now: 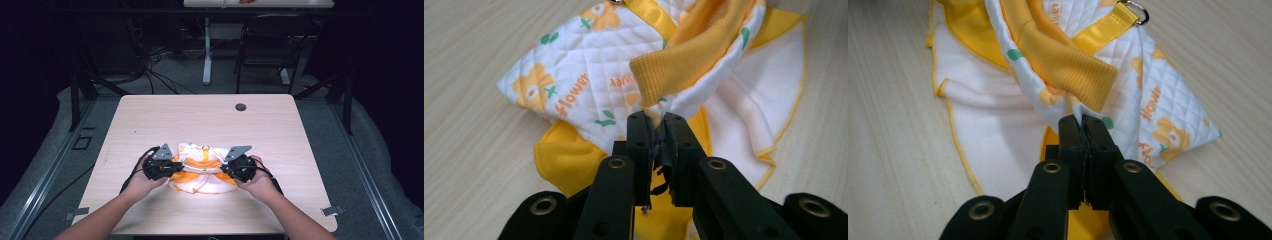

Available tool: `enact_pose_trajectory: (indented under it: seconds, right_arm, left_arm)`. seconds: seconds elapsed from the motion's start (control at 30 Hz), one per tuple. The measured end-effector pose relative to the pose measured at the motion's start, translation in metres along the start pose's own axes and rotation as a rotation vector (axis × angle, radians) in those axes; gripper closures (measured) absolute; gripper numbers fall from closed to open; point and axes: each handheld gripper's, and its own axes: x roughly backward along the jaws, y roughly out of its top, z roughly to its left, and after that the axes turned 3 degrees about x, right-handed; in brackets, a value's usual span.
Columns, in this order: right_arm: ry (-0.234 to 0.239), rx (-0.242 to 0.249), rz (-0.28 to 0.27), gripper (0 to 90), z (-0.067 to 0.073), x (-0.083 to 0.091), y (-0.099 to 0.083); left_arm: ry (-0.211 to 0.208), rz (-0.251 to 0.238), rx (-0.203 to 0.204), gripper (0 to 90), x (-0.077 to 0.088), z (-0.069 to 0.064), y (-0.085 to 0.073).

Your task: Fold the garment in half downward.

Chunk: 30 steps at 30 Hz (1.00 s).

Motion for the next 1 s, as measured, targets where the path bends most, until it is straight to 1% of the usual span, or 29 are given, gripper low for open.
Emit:
enact_pose_trajectory:
  seconds: [0.03, 0.07, 0.1, 0.17, 0.2, 0.23, 0.27, 0.3, 0.37, 0.4, 0.43, 0.47, 0.53, 0.6, 0.67, 0.7, 0.73, 0.77, 0.8, 0.83, 0.87, 0.93, 0.97, 1.0]
  right_arm:
    - [0.003, 0.004, 0.009, 85.0, 0.000, 0.001, 0.000]
    - [0.005, -0.001, 0.001, 82.2, 0.001, 0.002, -0.001]
    - [0.016, -0.010, -0.007, 81.0, 0.001, 0.003, -0.001]
    - [0.016, -0.021, -0.034, 78.2, 0.001, 0.007, -0.001]
    - [0.017, -0.036, -0.050, 76.0, 0.001, 0.009, -0.001]
    - [0.023, -0.044, -0.063, 75.6, 0.000, 0.011, -0.001]
    - [0.023, -0.044, -0.063, 75.6, 0.000, 0.011, -0.001]
    - [0.016, -0.048, -0.062, 75.2, -0.001, 0.013, 0.000]
    - [0.007, -0.060, -0.084, 73.5, -0.005, 0.018, 0.003]
    - [-0.002, -0.068, -0.090, 72.1, -0.006, 0.018, 0.004]
    - [-0.002, -0.068, -0.090, 72.1, -0.006, 0.018, 0.004]
    - [-0.019, -0.077, -0.083, 68.8, -0.010, 0.017, 0.009]
    - [-0.018, -0.082, -0.081, 67.2, -0.012, 0.015, 0.010]
    - [-0.036, -0.113, -0.078, 65.2, -0.021, 0.007, 0.016]
    - [-0.033, -0.139, -0.075, 63.5, -0.025, 0.001, 0.019]
    - [-0.033, -0.139, -0.075, 63.5, -0.025, 0.001, 0.019]
    - [-0.034, -0.143, -0.071, 63.0, -0.027, -0.001, 0.020]
    - [-0.030, -0.143, -0.063, 61.5, -0.029, -0.008, 0.023]
    - [-0.031, -0.145, -0.053, 60.5, -0.029, -0.011, 0.024]
    - [-0.030, -0.141, -0.048, 59.9, -0.029, -0.013, 0.024]
    - [-0.030, -0.141, -0.048, 59.9, -0.029, -0.013, 0.024]
    - [-0.021, -0.142, -0.030, 59.2, -0.028, -0.017, 0.024]
    - [-0.016, -0.131, -0.017, 58.6, -0.026, -0.020, 0.022]
    - [-0.006, -0.129, -0.019, 58.6, -0.024, -0.020, 0.021]
  left_arm:
    - [0.000, 0.000, 0.000, 80.9, 0.000, 0.000, 0.000]
    - [-0.004, -0.002, 0.003, 79.8, 0.002, 0.000, -0.001]
    - [-0.004, -0.002, 0.003, 78.7, 0.002, 0.000, -0.001]
    - [-0.001, -0.011, 0.013, 76.2, 0.007, 0.002, 0.003]
    - [-0.006, -0.024, 0.015, 75.3, 0.009, 0.003, 0.004]
    - [-0.006, -0.024, 0.015, 74.1, 0.009, 0.003, 0.004]
    - [-0.004, -0.031, 0.018, 74.1, 0.011, 0.003, 0.006]
    - [-0.006, -0.042, 0.025, 72.7, 0.014, 0.005, 0.009]
    - [-0.001, -0.063, 0.030, 69.5, 0.019, 0.008, 0.015]
    - [0.010, -0.067, 0.032, 68.1, 0.020, 0.011, 0.019]
    - [0.010, -0.067, 0.032, 66.8, 0.020, 0.011, 0.019]
    - [0.021, -0.068, 0.041, 65.7, 0.019, 0.014, 0.022]
    - [0.041, -0.071, 0.057, 64.7, 0.015, 0.017, 0.027]
    - [0.056, -0.068, 0.068, 61.7, 0.008, 0.021, 0.032]
    - [0.064, -0.053, 0.084, 60.7, -0.004, 0.026, 0.036]
    - [0.064, -0.053, 0.084, 59.6, -0.004, 0.026, 0.036]
    - [0.059, -0.052, 0.093, 59.6, -0.010, 0.027, 0.038]
    - [0.047, -0.049, 0.097, 57.4, -0.017, 0.028, 0.040]
    - [0.034, -0.043, 0.098, 56.2, -0.020, 0.028, 0.040]
    - [0.029, -0.033, 0.087, 55.2, -0.022, 0.028, 0.040]
    - [0.029, -0.033, 0.087, 55.1, -0.022, 0.028, 0.040]
    - [0.027, -0.019, 0.076, 54.6, -0.026, 0.026, 0.040]
    - [0.018, -0.005, 0.059, 54.2, -0.028, 0.023, 0.038]
    - [0.016, -0.005, 0.057, 53.9, -0.029, 0.023, 0.037]
